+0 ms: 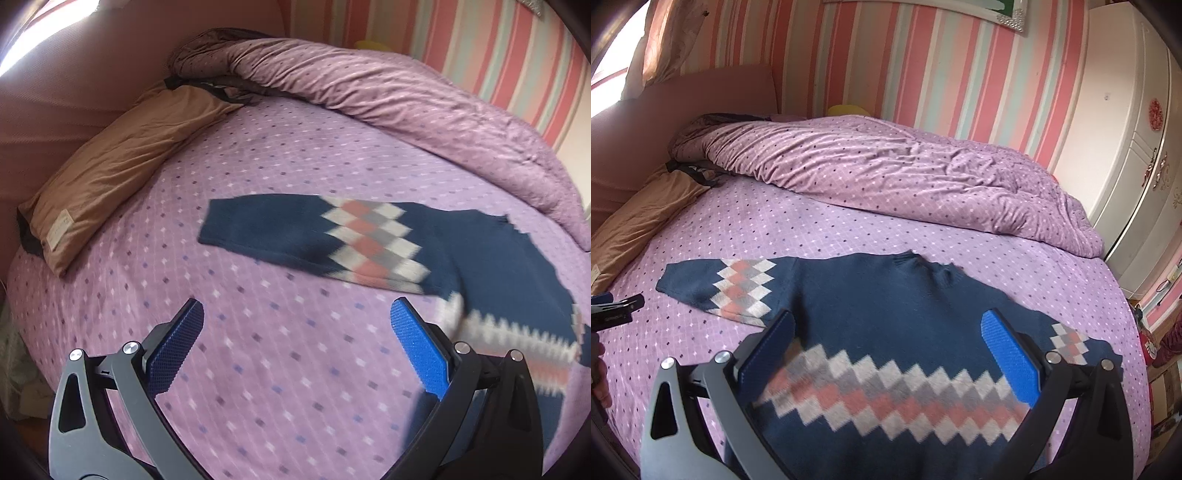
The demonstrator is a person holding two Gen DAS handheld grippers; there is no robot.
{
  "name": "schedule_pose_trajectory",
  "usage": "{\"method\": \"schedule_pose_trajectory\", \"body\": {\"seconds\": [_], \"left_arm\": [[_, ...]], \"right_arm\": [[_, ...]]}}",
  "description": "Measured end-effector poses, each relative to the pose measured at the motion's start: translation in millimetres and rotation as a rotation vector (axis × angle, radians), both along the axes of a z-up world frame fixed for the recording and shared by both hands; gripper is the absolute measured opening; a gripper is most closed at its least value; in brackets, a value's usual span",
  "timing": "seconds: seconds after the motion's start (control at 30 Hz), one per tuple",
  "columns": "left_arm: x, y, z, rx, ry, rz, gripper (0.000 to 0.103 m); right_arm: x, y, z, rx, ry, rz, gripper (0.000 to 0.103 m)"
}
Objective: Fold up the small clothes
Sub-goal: 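Move the left tool to a sleeve cuff and close on it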
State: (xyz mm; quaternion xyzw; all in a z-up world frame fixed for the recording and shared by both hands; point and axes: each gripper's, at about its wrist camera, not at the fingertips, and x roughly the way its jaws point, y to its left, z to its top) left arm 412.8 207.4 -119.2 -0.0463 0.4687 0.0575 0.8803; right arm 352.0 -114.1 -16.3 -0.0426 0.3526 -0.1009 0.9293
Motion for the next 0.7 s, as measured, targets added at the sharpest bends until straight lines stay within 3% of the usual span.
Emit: {"method": "schedule_pose_trajectory", "body": {"seconds": [0.23,0.37,0.6,0.7], "left_arm": [[60,50,-52,-0.097,-0.021,-0.036,0.1],[91,79,-104,-0.232,0.03,-0.025,0.1],[105,108,-152,-0.284,0.012,0.048,0.1],[113,125,-169,-0.366,0.001,0.084,0.1]], "right_arm": [[30,26,-43,-0.045,0.08,-0.012,0.102],[43,34,-62,-0.075,0.124,-0.023,0.102],[62,46,-91,-0.145,0.174,-0.006,0.102],[66,49,-95,-0.137,0.183,0.0,0.102]]}}
